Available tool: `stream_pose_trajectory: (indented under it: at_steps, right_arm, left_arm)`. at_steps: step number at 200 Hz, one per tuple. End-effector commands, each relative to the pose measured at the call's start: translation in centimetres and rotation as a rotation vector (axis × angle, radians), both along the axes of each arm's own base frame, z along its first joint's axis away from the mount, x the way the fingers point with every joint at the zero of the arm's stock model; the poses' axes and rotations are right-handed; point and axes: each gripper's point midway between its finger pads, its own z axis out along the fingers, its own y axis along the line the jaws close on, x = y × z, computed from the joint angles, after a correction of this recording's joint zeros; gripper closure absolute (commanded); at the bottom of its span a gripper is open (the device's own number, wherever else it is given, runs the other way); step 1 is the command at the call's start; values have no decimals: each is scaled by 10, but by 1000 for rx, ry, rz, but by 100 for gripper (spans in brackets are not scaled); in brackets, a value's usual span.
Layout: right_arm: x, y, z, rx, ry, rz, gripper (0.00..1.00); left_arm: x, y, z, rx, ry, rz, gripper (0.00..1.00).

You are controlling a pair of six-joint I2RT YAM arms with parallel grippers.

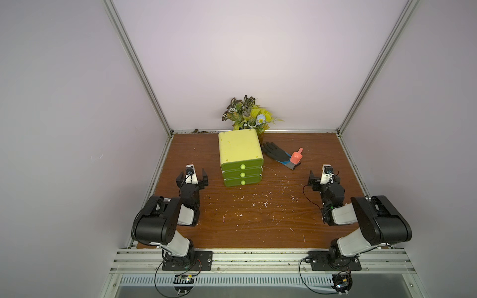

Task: Place the umbrella in the drawer by color
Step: Reset both arms

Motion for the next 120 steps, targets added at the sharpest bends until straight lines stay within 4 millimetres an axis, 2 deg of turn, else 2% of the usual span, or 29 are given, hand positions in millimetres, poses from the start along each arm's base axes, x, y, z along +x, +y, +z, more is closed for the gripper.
stream_pose_trajectory:
  at_steps: [1,120]
  right_arm:
    - [1,4,10,8,-38,13,0]
    - [2,4,10,10,-36,16,1]
  left_arm:
    - [-2,2,-4,-11,13,-3,0]
    - [-1,2,-4,-12,12,-2,0]
